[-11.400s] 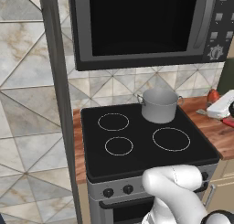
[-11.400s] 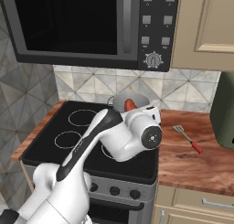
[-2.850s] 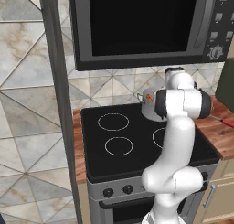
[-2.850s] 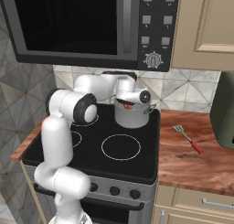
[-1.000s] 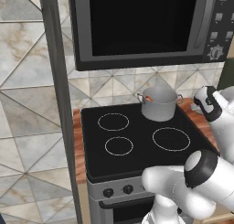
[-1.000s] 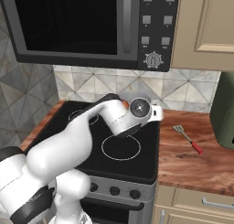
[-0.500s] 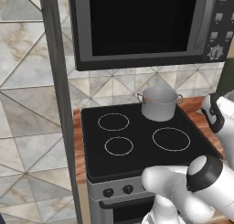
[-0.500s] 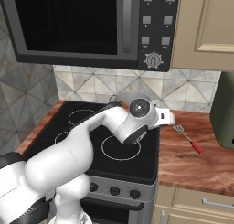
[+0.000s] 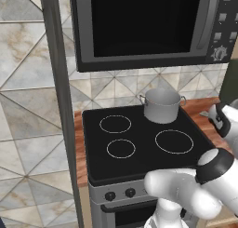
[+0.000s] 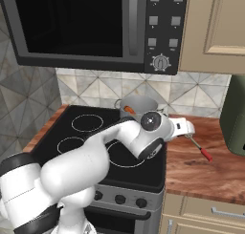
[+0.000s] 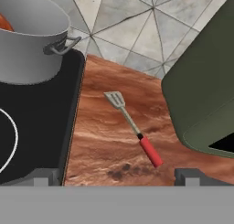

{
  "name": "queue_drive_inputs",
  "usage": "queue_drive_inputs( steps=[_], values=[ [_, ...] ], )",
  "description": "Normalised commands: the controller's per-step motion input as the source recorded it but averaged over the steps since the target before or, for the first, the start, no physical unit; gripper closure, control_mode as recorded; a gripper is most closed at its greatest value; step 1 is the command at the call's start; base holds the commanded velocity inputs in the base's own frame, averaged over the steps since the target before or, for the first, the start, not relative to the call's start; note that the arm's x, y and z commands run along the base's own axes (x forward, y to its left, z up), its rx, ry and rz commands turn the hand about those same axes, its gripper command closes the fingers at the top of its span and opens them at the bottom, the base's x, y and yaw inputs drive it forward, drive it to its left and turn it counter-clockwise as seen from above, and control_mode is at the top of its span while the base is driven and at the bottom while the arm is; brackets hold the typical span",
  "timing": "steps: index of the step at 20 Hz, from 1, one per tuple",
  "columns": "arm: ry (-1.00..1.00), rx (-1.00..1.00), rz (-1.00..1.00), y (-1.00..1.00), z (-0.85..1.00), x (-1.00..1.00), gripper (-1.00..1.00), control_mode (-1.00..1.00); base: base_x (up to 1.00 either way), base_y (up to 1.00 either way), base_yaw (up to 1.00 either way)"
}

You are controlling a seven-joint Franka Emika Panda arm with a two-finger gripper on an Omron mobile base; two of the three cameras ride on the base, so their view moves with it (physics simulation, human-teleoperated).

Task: Put the sweet potato and garlic in the pot. Retrieve the spatula and lightly stir the vegetables in the pot.

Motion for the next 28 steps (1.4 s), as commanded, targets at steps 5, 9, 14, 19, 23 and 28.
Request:
queue_drive_inputs(
  steps=[5, 9, 14, 19, 23, 28],
  values=[
    [0.15, -0.01, -0.02, -0.4, -0.09, 0.1, -1.0, -1.0, 0.0, 0.0, 0.0],
    [0.41, 0.02, -0.05, -0.41, 0.0, 0.11, -1.0, -1.0, 0.0, 0.0, 0.0],
    [0.37, 0.01, -0.01, -0.43, -0.04, 0.1, -1.0, -1.0, 0.0, 0.0, 0.0],
    [0.0, 0.0, 0.0, -0.3, -0.31, -0.01, -1.0, -1.0, 0.0, 0.0, 0.0],
    [0.0, 0.0, 0.0, -0.23, -0.26, 0.0, -1.0, -1.0, 0.0, 0.0, 0.0],
    [0.09, 0.02, 0.01, -0.21, -0.23, 0.14, -1.0, -1.0, 0.0, 0.0, 0.0]
  ],
)
